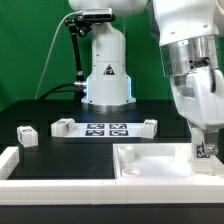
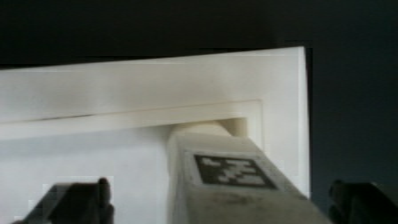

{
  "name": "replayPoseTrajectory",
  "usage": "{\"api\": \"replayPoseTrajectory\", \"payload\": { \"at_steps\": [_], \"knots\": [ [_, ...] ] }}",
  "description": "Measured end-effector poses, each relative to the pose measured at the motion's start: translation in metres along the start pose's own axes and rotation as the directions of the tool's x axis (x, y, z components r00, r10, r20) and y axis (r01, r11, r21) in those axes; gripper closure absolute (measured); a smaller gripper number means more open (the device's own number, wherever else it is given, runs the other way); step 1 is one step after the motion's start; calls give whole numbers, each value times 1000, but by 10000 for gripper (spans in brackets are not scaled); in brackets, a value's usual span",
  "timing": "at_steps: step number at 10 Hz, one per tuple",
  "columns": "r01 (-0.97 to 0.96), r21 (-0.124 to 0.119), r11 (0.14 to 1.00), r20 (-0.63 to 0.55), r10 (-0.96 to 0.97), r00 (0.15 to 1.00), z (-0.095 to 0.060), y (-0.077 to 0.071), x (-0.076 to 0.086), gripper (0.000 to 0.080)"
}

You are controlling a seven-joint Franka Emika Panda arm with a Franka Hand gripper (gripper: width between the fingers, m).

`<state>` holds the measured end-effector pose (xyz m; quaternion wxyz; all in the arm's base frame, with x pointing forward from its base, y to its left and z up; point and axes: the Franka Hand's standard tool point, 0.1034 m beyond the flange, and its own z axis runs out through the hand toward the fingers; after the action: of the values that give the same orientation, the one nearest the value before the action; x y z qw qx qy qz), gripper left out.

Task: Assemble one leg

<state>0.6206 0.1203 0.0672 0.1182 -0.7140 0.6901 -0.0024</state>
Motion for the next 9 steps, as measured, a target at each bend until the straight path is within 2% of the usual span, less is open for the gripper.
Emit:
{"api": "replayPoseTrajectory", "payload": {
  "at_steps": [3,4,6,8,9],
  "knots": [
    [355,-9,935,2,-355,935,-1,0,1,153],
    [512,-16,859,-4,-512,859,-1,0,0,153],
    [733,-43,679,-15,-734,679,0,0,-2,150],
    [919,-73,388,-8,-922,388,0,-1,0,150],
    [958,-82,274,-1,-962,275,-1,-1,0,150]
  ]
}}
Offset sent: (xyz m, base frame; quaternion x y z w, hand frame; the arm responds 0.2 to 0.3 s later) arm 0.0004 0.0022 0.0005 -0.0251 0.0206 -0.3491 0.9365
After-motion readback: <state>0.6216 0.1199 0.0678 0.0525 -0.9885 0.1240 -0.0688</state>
